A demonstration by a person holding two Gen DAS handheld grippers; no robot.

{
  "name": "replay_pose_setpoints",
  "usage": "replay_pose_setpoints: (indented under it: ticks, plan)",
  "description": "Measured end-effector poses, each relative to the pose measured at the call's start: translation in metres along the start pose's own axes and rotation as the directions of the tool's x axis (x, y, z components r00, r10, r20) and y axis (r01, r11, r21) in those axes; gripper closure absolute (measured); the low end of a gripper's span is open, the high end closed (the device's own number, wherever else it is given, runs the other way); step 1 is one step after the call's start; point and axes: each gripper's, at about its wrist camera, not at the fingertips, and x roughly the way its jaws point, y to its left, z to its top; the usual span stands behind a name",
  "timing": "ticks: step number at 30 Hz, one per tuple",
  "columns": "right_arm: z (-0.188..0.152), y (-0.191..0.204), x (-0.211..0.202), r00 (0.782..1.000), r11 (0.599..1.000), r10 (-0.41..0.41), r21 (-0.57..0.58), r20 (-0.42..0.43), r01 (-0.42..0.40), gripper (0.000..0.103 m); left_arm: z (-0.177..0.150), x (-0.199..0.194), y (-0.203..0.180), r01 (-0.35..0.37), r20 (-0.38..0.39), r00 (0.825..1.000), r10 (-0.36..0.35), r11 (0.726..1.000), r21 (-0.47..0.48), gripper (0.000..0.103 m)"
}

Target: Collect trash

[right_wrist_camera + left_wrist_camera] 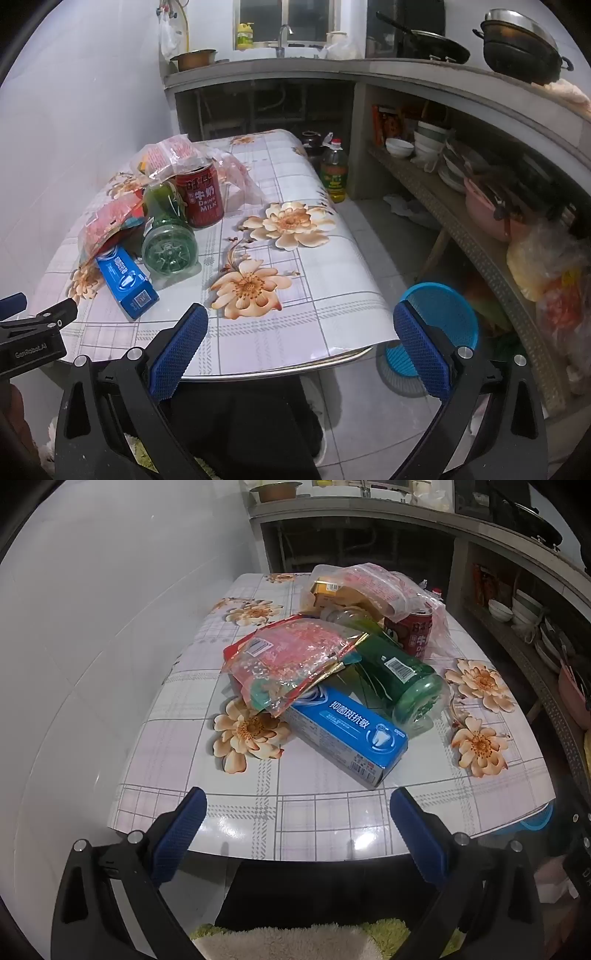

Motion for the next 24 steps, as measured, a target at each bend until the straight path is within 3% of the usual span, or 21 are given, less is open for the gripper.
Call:
replay_pose_setpoints:
  ticks: [24]
  plan:
    - [0.0007,-0.0008,-0.0054,1.0,1.0,0.003,0.002,0.004,-0.003,0.007,-0.0001,-0.0001,-0.0003,-0.008,0.002,1.0,0.008,1.0,0.003,0.006]
